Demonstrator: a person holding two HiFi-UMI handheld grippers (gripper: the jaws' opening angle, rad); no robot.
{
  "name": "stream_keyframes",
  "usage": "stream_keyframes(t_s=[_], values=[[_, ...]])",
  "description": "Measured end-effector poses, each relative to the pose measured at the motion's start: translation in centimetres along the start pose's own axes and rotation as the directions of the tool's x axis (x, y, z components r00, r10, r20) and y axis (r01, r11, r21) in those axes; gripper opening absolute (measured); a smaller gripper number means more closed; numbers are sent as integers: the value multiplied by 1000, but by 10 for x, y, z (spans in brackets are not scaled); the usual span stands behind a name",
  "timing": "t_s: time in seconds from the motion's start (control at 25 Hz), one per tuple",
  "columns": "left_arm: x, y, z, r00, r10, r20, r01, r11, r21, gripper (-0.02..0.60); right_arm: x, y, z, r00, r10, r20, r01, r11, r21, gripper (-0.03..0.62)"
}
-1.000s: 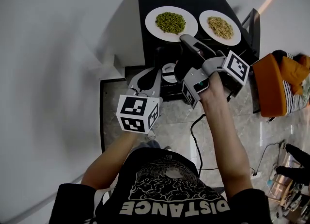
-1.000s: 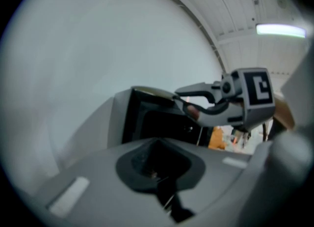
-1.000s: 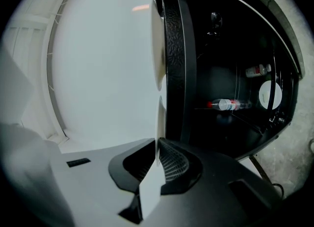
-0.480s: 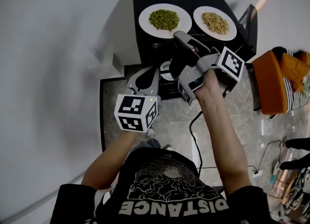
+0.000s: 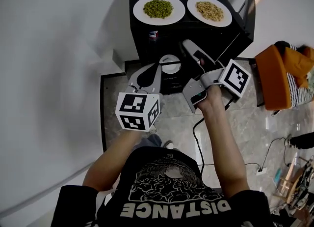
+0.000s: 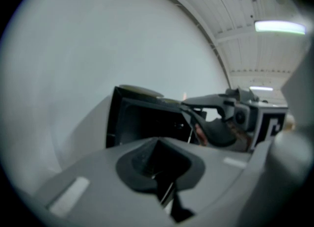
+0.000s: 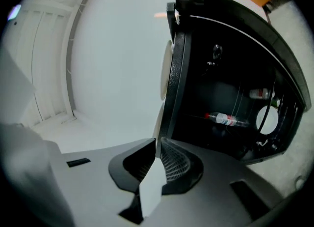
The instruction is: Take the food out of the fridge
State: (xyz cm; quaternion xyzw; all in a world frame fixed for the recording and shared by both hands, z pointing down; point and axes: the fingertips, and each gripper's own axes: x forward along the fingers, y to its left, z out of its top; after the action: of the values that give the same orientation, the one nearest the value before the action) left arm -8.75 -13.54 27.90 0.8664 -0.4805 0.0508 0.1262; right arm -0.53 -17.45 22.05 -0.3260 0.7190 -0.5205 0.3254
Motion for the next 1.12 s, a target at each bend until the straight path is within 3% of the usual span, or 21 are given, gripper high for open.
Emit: stream_keyframes(t_s=[0.12, 0.28, 0.48, 0.72, 0.84, 0.96, 1.12], values=[[6, -16, -10, 1000, -18, -16, 18, 1000, -7, 3, -20, -17, -10, 997, -67, -35, 61, 986, -156, 11], [4, -40, -22, 999, -42, -30, 42, 999, 4, 2, -52, -39, -31, 982, -184, -53, 155, 927, -342, 11], [-11, -68, -35, 997, -60, -46, 61, 998, 27, 3, -92, -54, -53, 947, -318, -34, 240, 778, -581, 11], [-24, -90, -51, 995, -67, -72, 70, 997, 40, 2, -117, -61, -73, 917, -399, -16, 246, 595, -765, 11], [-31, -94, -58, 995, -64, -83, 67, 997, 38, 2, -123, -60, -82, 907, -421, -14, 231, 524, -820, 11], [-35, -98, -62, 994, -63, -86, 66, 997, 34, 2, -127, -58, -86, 905, -426, -17, 218, 498, -839, 11], [-39, -99, -62, 997, -51, -65, 52, 999, 17, 2, -133, -59, -89, 905, -426, -24, 219, 512, -831, 11]])
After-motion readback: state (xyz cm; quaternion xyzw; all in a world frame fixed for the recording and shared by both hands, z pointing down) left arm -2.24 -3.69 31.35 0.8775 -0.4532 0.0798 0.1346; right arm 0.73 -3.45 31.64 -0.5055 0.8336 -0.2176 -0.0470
